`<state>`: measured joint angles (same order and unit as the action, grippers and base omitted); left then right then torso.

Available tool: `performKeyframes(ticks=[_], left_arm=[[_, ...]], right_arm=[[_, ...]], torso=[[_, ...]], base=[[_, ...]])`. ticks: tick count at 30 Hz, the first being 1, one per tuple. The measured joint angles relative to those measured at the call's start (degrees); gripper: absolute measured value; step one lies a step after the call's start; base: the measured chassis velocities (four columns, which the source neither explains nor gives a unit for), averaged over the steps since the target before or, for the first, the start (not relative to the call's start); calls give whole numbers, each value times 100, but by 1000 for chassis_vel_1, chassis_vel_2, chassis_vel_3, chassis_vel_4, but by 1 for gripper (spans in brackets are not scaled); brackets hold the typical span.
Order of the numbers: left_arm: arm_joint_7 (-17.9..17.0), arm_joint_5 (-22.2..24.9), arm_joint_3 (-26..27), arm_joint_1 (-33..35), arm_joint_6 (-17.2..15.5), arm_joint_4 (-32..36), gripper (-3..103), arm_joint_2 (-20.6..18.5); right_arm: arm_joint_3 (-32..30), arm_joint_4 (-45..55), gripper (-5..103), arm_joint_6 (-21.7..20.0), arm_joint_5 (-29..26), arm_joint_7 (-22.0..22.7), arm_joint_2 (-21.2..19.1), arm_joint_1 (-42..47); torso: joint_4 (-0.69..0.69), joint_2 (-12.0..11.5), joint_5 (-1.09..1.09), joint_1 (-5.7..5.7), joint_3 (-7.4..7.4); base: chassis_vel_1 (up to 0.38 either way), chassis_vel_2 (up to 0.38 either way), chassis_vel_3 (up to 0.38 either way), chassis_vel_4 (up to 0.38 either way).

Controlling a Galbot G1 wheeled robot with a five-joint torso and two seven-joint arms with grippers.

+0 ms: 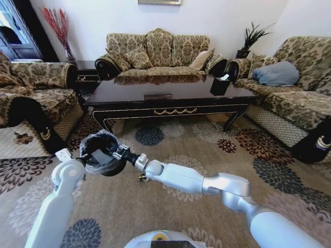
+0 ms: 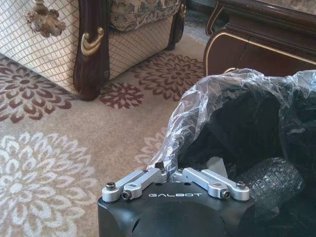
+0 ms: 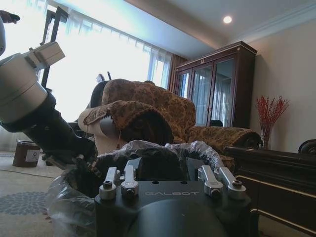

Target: Move to the front of the table and pick up the trash from the floor, then place it into the trash bin.

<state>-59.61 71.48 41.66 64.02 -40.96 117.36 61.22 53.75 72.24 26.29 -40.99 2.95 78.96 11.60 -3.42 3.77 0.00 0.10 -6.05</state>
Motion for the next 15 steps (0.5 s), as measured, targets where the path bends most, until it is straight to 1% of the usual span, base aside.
performKeyframes(ticks=[1,2,3,4,6,7,8,9,11,12,14,15], left_arm=[[2,6,32,24,0,22,2,-11],[2,6,32,24,0,22,2,-11],[5,7,50,37,-1,31,2,-17],[13,13,112,70,0,57,2,-46],[19,45,231,114,-1,76,2,-94],[19,45,231,114,-1,76,2,-94],[19,64,306,133,-4,76,2,-125],[19,76,374,155,-7,73,2,-162],[19,84,436,179,-9,71,2,-205],[19,84,436,179,-9,71,2,-205],[19,87,508,195,-14,70,2,-271],[19,87,517,196,-14,70,2,-281]], right_arm=[[-48,11,52,0,-9,17,-3,-1],[-48,11,52,0,-9,17,-3,-1],[-86,19,58,0,-14,36,-9,-3],[-227,42,63,-12,-34,155,-44,-12],[-457,82,74,-164,-40,509,-136,8],[-457,82,74,-164,-40,509,-136,8],[-607,112,80,-289,-47,749,-199,54],[-742,142,80,-403,-87,979,-279,113],[-889,172,90,-573,-211,1246,-391,195],[-889,172,90,-573,-211,1246,-391,195],[-1016,158,99,-801,-469,1521,-603,337],[-1029,142,99,-832,-494,1553,-634,369]], torso=[[0,0,0,0,0],[0,0,0,0,0],[0,0,0,0,0],[1,0,0,0,0],[0,0,0,0,0],[0,0,0,0,0],[0,0,0,0,0],[-1,0,0,0,0],[0,0,0,0,0],[0,0,0,0,0],[0,0,0,0,0],[0,0,0,0,0]], base=[[0,0,0,0],[0,0,0,0],[0,0,0,0],[0,0,0,0],[0,0,0,0],[0,0,0,0],[0,0,0,0],[0,0,0,0],[0,0,0,0],[0,0,0,0],[0,0,0,0],[0,0,0,0]])
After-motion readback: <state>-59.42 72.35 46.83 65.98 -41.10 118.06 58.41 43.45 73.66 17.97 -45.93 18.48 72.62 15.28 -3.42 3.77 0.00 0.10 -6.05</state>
